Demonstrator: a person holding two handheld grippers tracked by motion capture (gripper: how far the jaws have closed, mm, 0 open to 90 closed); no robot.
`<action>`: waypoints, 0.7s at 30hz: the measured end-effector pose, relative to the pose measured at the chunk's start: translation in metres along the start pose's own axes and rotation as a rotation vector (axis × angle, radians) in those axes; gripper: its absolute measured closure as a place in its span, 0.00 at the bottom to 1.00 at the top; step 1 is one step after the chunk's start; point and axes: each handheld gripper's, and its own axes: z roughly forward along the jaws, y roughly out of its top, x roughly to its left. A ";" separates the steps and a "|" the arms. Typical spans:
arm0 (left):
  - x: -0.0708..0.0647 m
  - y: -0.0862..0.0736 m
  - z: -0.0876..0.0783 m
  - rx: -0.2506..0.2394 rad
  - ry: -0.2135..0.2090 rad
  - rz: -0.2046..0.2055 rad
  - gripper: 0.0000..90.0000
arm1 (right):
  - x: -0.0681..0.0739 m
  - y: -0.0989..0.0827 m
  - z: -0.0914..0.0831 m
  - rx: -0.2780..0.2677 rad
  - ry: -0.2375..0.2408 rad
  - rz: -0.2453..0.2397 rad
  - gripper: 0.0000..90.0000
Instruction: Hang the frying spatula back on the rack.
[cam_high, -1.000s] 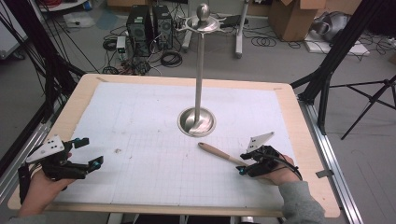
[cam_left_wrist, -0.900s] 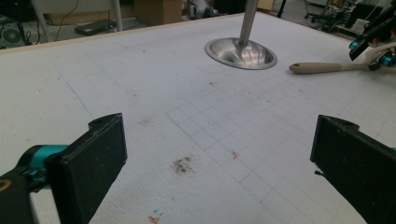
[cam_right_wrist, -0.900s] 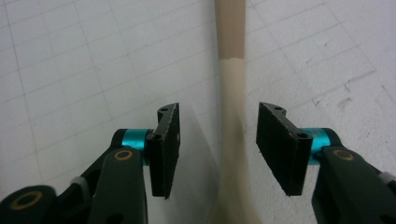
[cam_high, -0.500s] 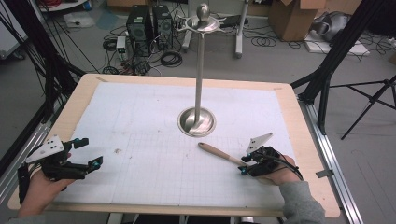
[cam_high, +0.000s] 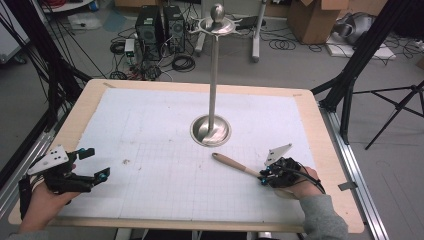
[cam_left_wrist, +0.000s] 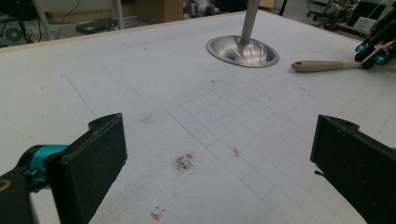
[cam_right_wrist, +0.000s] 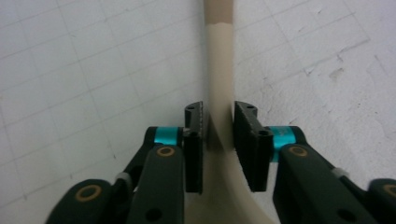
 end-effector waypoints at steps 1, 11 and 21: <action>0.000 0.000 0.000 -0.002 0.001 -0.001 0.05 | 0.000 0.000 0.000 0.001 -0.002 0.001 0.85; 0.000 0.000 0.000 -0.002 0.000 -0.001 0.05 | -0.001 0.000 0.000 0.000 0.005 0.001 0.86; 0.001 0.000 -0.001 -0.006 0.002 -0.004 0.05 | -0.001 0.001 -0.005 -0.050 0.021 0.035 0.86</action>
